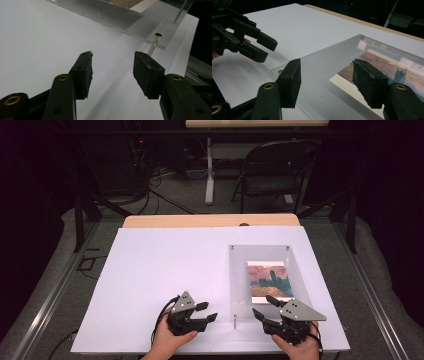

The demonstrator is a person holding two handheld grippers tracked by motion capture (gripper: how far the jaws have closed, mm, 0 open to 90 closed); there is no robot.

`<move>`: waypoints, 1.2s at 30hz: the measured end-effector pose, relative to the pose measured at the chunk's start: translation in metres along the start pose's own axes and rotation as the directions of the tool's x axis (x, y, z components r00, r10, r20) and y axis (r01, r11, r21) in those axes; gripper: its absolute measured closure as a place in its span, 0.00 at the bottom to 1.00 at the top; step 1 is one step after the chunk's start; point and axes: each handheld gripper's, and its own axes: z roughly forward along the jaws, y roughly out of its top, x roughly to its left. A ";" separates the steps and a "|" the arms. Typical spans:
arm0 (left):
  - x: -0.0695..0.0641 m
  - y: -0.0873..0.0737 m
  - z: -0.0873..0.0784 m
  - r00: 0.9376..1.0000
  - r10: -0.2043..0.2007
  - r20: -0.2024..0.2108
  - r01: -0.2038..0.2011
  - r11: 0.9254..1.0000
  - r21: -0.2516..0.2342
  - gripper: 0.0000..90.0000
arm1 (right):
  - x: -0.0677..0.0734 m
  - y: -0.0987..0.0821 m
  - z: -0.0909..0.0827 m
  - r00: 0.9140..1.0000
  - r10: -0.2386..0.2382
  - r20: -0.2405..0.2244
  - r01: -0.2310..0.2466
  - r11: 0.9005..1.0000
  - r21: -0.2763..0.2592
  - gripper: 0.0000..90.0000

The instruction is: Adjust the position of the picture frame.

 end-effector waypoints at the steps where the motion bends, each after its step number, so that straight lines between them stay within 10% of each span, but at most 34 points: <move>1: -0.001 0.000 0.003 1.000 0.006 0.008 -0.007 1.000 0.010 0.56 | 0.000 0.000 0.000 1.000 0.001 0.001 -0.001 1.000 -0.002 0.44; 11: -0.018 0.000 0.031 0.994 0.001 0.107 -0.007 0.998 0.057 0.63 | -0.004 0.001 -0.004 1.000 0.004 0.014 -0.003 1.000 -0.022 0.44; 36: -0.037 0.002 0.061 0.996 0.025 0.091 -0.033 0.995 0.090 0.90 | -0.007 0.002 -0.009 1.000 0.001 0.022 -0.001 1.000 -0.014 0.46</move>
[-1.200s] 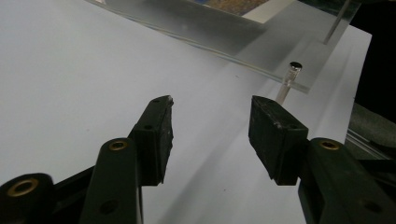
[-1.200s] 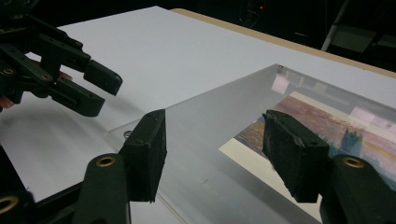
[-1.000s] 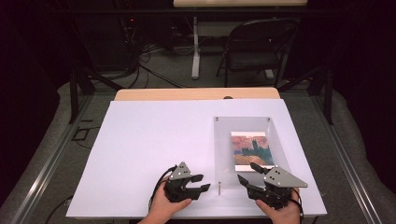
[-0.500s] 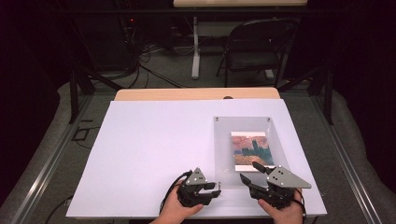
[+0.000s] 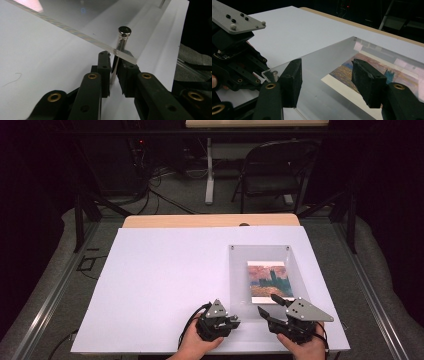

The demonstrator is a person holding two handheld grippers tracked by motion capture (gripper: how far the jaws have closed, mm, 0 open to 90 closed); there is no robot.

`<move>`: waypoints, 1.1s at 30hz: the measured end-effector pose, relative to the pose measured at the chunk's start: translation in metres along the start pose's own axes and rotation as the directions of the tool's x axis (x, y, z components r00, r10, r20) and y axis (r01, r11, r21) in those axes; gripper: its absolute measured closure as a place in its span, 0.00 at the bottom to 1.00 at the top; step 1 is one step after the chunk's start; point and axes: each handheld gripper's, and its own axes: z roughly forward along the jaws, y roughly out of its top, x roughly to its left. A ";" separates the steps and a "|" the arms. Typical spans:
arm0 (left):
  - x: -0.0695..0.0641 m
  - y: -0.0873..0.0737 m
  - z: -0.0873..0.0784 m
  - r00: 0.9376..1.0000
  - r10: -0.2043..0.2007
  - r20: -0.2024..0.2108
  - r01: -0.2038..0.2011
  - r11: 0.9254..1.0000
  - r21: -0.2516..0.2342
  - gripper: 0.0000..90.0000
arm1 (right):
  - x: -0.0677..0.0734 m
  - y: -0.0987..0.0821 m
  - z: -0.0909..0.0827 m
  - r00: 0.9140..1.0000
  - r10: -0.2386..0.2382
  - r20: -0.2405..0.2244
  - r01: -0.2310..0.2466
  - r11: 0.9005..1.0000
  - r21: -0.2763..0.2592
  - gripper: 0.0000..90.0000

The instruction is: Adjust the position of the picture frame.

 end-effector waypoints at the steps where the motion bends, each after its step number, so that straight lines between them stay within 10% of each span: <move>1: 0.000 0.000 0.000 1.000 -0.003 0.007 0.003 1.000 0.001 0.92 | 0.000 0.000 0.000 1.000 0.004 -0.001 -0.004 1.000 0.004 0.46; 22: 0.003 0.007 -0.003 0.999 -0.038 0.036 0.038 0.999 0.013 0.94 | -0.024 -0.013 -0.034 0.996 0.082 0.030 -0.084 0.995 0.055 0.53; 33: 0.019 0.017 -0.011 0.998 -0.063 0.012 0.063 0.998 -0.023 0.94 | -0.006 -0.002 -0.039 0.998 0.060 -0.034 -0.060 0.998 -0.001 0.56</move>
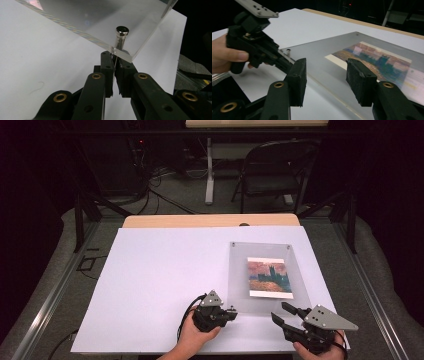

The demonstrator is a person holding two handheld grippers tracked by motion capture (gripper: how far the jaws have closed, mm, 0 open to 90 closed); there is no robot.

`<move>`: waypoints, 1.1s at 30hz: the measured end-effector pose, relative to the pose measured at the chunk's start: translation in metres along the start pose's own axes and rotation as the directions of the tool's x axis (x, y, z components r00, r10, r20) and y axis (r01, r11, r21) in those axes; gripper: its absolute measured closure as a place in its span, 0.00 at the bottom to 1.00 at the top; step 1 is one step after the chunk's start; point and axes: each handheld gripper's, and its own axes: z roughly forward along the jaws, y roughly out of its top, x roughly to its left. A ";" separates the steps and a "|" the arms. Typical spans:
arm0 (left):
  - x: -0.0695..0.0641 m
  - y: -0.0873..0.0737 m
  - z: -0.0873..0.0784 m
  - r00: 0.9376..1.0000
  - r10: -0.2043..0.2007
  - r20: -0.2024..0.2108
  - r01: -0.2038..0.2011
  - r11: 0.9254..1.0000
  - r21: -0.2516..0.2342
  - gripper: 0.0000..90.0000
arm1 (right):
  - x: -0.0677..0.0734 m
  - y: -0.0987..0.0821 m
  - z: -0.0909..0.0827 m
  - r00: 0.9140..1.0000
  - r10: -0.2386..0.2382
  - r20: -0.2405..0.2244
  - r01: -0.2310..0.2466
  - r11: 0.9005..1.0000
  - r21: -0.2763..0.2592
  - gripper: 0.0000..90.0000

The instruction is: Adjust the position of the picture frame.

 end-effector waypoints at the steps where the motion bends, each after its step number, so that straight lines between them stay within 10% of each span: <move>1: 0.001 0.001 0.000 1.000 -0.001 -0.001 0.001 1.000 -0.003 0.94 | 0.002 0.001 0.000 1.000 -0.004 -0.007 0.004 1.000 0.001 0.56; 20: 0.046 0.034 -0.019 0.993 -0.082 -0.081 0.075 0.993 -0.088 0.95 | -0.003 -0.017 0.010 0.999 0.037 -0.016 -0.035 0.996 0.076 0.62; 33: 0.056 0.040 -0.025 0.991 -0.099 -0.091 0.090 0.991 -0.100 0.94 | -0.023 -0.029 0.005 0.995 0.068 0.075 -0.078 0.989 0.128 0.67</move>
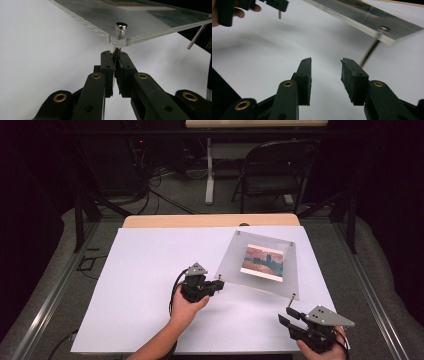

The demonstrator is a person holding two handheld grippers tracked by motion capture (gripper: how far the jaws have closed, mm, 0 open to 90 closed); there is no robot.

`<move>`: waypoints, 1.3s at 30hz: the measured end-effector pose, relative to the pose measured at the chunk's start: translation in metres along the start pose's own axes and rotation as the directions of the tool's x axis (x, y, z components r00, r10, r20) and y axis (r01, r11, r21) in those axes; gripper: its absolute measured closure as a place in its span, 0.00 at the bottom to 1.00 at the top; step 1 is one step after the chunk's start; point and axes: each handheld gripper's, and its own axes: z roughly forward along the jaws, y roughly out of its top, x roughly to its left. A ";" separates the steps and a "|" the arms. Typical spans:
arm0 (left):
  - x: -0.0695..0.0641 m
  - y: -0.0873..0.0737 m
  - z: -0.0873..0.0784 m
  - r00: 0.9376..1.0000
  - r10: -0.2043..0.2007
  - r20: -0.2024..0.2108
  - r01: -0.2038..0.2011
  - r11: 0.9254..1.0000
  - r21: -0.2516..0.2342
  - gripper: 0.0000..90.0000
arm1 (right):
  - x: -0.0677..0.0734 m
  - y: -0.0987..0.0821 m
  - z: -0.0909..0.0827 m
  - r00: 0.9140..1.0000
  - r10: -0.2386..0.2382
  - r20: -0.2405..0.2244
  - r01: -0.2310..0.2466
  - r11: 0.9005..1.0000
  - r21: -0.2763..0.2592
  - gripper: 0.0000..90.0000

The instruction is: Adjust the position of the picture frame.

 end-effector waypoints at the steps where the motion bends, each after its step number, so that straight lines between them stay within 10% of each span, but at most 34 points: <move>1: 0.000 0.000 0.000 1.000 0.002 -0.001 -0.002 1.000 0.001 0.94 | -0.003 -0.001 -0.001 1.000 0.013 0.007 -0.013 1.000 -0.001 0.67; 19: 0.001 -0.001 0.000 1.000 -0.007 -0.002 0.007 1.000 0.004 0.94 | -0.026 -0.002 0.011 0.993 0.080 0.091 -0.083 0.996 0.021 0.64; 39: 0.002 -0.002 0.001 1.000 -0.013 0.001 0.013 1.000 0.009 0.94 | -0.028 0.006 0.030 0.995 0.070 0.072 -0.074 0.996 0.057 0.91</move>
